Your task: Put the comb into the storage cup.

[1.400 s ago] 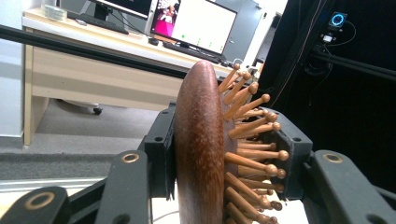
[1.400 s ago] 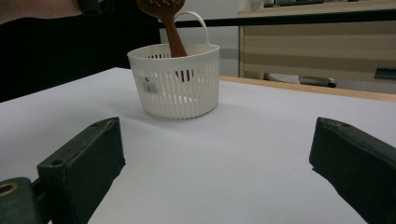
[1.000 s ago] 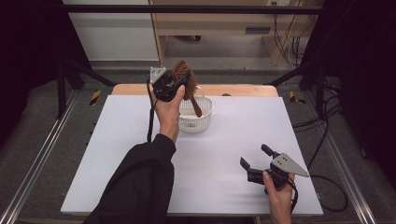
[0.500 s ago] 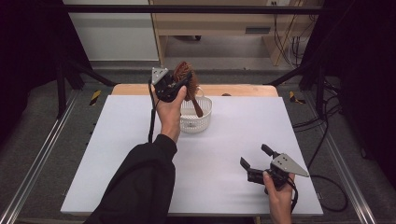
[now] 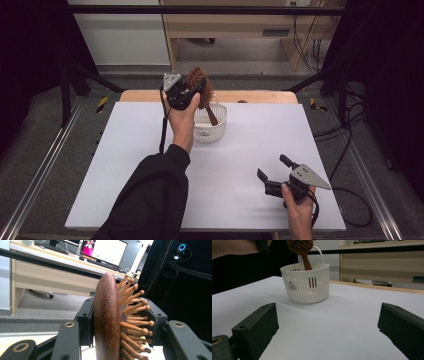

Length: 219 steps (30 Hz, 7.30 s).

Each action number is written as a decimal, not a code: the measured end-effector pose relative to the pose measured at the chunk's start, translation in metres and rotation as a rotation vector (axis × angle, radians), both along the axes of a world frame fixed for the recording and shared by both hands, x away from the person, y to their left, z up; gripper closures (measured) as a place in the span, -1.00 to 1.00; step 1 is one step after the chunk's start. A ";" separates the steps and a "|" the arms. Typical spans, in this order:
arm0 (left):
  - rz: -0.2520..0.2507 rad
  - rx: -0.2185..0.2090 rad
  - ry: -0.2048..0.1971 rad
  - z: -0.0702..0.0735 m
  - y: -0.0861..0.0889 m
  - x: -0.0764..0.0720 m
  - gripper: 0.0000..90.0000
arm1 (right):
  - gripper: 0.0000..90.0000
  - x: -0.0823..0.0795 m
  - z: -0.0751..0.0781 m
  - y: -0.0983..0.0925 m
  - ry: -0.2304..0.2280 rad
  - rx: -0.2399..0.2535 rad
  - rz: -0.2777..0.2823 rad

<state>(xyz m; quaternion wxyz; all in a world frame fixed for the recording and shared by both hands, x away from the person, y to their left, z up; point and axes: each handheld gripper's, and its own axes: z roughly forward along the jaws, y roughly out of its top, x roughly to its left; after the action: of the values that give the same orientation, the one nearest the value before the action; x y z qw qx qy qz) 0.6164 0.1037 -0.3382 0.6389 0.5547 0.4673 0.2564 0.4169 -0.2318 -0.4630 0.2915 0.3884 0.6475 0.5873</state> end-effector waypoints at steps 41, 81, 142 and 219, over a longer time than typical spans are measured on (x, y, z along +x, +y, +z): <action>-0.010 -0.014 -0.002 -0.021 -0.017 -0.003 0.11 | -0.93 0.000 -0.001 0.001 0.007 0.006 0.004; -0.032 0.065 0.027 -0.032 -0.012 -0.005 0.05 | -0.93 0.000 -0.001 0.001 0.009 0.011 0.004; -0.036 -0.011 0.113 -0.062 0.049 -0.002 -0.08 | -0.93 0.001 -0.002 0.003 0.010 0.006 0.011; -0.028 -0.025 0.152 -0.073 0.066 0.001 -0.14 | -0.93 0.002 -0.003 0.005 0.017 -0.002 0.025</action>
<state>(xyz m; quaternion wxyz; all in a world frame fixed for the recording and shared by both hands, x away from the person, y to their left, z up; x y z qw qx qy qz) 0.6171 0.1695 -0.4108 0.6120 0.5710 0.5098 0.1986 0.4188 -0.2264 -0.4661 0.2791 0.3849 0.6554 0.5869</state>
